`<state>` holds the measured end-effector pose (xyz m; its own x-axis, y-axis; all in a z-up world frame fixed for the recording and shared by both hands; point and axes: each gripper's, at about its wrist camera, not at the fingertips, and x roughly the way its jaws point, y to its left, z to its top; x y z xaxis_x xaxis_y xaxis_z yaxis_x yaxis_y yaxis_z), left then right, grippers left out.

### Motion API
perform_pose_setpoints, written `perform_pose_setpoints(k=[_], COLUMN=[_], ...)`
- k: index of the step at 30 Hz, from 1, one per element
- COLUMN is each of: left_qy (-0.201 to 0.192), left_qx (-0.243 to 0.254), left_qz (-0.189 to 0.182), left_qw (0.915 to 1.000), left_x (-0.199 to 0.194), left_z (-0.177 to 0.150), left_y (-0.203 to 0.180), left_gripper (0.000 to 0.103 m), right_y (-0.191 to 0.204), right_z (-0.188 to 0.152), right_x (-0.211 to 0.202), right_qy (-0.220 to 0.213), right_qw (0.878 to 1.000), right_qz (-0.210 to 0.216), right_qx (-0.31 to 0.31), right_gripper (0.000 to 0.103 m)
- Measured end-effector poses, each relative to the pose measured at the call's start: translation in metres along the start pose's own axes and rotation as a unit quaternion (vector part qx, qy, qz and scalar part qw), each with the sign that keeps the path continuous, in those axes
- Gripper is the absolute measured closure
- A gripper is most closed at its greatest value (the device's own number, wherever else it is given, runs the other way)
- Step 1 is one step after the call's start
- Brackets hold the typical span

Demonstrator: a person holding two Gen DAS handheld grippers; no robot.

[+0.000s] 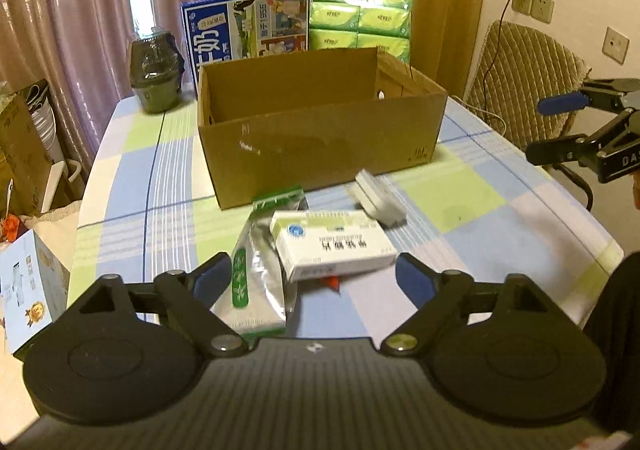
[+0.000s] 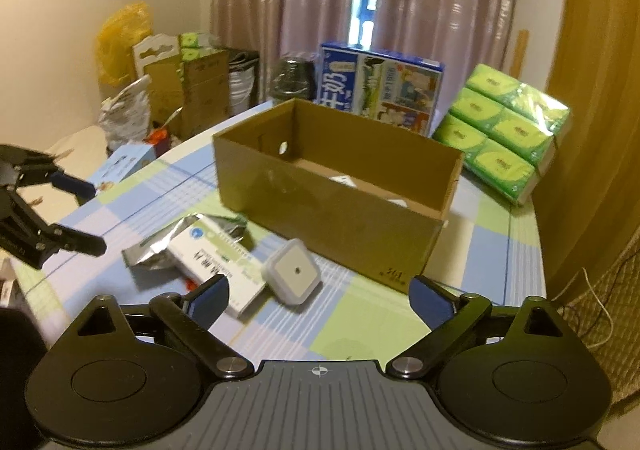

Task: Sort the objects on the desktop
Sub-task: 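Withdraw both tools from the cardboard box back over the table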

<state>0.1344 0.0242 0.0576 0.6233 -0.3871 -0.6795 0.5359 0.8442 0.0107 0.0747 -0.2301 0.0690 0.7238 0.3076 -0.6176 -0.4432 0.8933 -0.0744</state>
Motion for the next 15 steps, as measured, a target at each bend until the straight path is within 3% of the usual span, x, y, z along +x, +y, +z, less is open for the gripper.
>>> perform_pose_setpoints(k=[4, 15], left_qy=[0.008, 0.025], left_qx=[0.004, 0.022], left_qz=[0.003, 0.007], left_qw=[1.0, 0.9994], left_x=[-0.001, 0.002], left_z=[-0.008, -0.015], left_y=[0.003, 0.013], left_gripper=[0.013, 0.003], right_y=[0.009, 0.014], right_z=[-0.007, -0.014], right_x=[-0.001, 0.011], right_qy=[0.003, 0.023], right_qw=[0.999, 0.997], right_qz=[0.014, 0.018], right_qx=[-0.032, -0.071], right_gripper=[0.002, 0.002])
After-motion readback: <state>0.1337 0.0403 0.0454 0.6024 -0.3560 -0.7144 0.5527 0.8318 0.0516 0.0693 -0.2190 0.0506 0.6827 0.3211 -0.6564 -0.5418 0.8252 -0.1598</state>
